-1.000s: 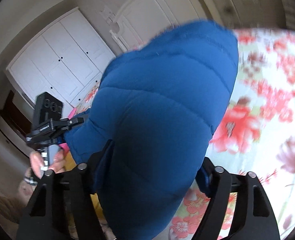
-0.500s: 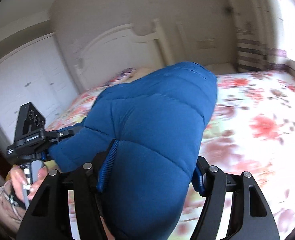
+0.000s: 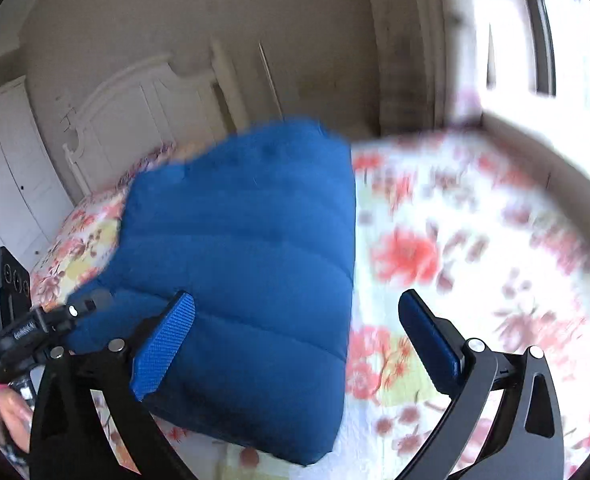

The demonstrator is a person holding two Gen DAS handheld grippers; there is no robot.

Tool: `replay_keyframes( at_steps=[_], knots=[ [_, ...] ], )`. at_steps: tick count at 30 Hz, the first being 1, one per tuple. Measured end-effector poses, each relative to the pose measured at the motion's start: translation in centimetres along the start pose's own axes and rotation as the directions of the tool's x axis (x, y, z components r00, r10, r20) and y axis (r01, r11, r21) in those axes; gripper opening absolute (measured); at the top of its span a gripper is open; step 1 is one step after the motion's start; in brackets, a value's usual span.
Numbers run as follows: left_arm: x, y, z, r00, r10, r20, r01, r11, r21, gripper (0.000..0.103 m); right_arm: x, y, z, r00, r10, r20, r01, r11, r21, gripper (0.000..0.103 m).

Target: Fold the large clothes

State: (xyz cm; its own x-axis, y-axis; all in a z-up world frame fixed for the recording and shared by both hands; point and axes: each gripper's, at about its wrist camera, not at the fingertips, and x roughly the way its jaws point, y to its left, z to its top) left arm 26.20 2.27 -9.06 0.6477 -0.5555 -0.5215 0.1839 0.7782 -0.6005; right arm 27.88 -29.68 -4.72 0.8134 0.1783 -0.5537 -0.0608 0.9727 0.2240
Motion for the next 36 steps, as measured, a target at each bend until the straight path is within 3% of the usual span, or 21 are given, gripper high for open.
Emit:
replay_keyframes(
  at_steps=[3,5,6,7,11,13,14,15,16,17,19,20,22,23,26,29,31,36],
  knots=[
    [-0.5,-0.5,-0.5,0.999,0.028,0.026,-0.028,0.999,0.014,0.078,-0.4,4.0,-0.6,0.999,-0.018,0.032,0.023,0.987,-0.159,0.099],
    [-0.6,-0.5,-0.6,0.999,0.034,0.031,-0.034,0.999,0.012,0.079,1.4,6.5,-2.0,0.997,-0.067,-0.023,0.057,0.953,-0.297,0.099],
    [-0.5,-0.4,-0.7,0.999,0.045,0.025,-0.045,0.999,0.011,0.080,2.5,7.6,-3.3,0.992,-0.128,-0.012,0.114,0.919,-0.376,0.099],
    [-0.4,-0.4,-0.7,0.998,0.063,0.014,-0.063,0.998,0.018,0.082,2.6,7.8,-3.6,0.991,-0.136,0.016,0.132,0.909,-0.396,0.099],
    [-2.1,-1.4,-0.5,0.993,0.113,0.026,-0.115,0.991,0.070,0.087,1.7,6.2,-1.8,0.992,-0.095,-0.083,0.057,0.927,-0.370,0.098],
    [-4.7,-3.5,0.0,0.969,0.216,0.117,-0.232,0.961,0.151,0.092,-1.9,6.4,-0.8,0.996,-0.085,-0.020,0.071,0.927,-0.369,0.098],
    [-6.1,-4.9,0.1,0.952,0.248,0.182,-0.283,0.937,0.204,0.099,-4.1,7.0,0.0,0.997,-0.069,0.026,0.074,0.931,-0.357,0.098],
    [-8.0,-6.9,0.1,0.920,0.275,0.279,-0.350,0.897,0.269,0.101,-6.2,7.4,0.4,0.997,-0.050,0.063,0.068,0.936,-0.346,0.098],
    [-10.0,-9.1,-0.1,0.873,0.292,0.389,-0.426,0.847,0.319,0.101,-7.8,7.2,1.0,0.994,-0.031,0.107,0.065,0.941,-0.331,0.098],
    [-11.0,-10.3,-0.2,0.844,0.301,0.444,-0.469,0.816,0.338,0.101,-10.1,6.9,2.0,0.985,-0.019,0.171,0.072,0.949,-0.308,0.098],
    [-13.9,-14.3,-0.6,0.733,0.328,0.596,-0.609,0.705,0.362,0.101,-13.2,6.3,3.2,0.966,-0.015,0.259,0.086,0.960,-0.267,0.099],
    [-14.8,-15.7,-0.9,0.694,0.335,0.638,-0.651,0.671,0.356,0.101,-14.7,6.1,3.8,0.954,-0.013,0.298,0.089,0.966,-0.244,0.099],
    [-16.1,-17.5,-1.4,0.644,0.353,0.679,-0.697,0.637,0.329,0.101,-16.7,5.9,4.3,0.940,-0.013,0.341,0.090,0.973,-0.211,0.099],
    [-16.8,-18.2,-1.7,0.640,0.340,0.689,-0.690,0.649,0.321,0.101,-17.3,5.9,4.4,0.938,-0.014,0.346,0.088,0.975,-0.201,0.099],
    [-17.6,-18.9,-2.6,0.690,0.298,0.659,-0.627,0.702,0.339,0.101,-17.5,6.1,3.7,0.951,-0.026,0.308,0.095,0.973,-0.212,0.099],
    [-17.0,-18.9,-3.3,0.695,0.351,0.627,-0.638,0.702,0.315,0.101,-16.7,6.6,2.0,0.971,-0.068,0.231,0.125,0.963,-0.239,0.099],
    [-16.4,-18.5,-3.9,0.724,0.357,0.591,-0.618,0.717,0.323,0.101,-16.0,7.1,1.0,0.979,-0.083,0.188,0.130,0.958,-0.256,0.099],
    [-15.1,-17.5,-5.2,0.761,0.380,0.526,-0.593,0.737,0.324,0.101,-15.2,7.5,-0.8,0.988,-0.068,0.138,0.103,0.958,-0.266,0.099]
  ],
)
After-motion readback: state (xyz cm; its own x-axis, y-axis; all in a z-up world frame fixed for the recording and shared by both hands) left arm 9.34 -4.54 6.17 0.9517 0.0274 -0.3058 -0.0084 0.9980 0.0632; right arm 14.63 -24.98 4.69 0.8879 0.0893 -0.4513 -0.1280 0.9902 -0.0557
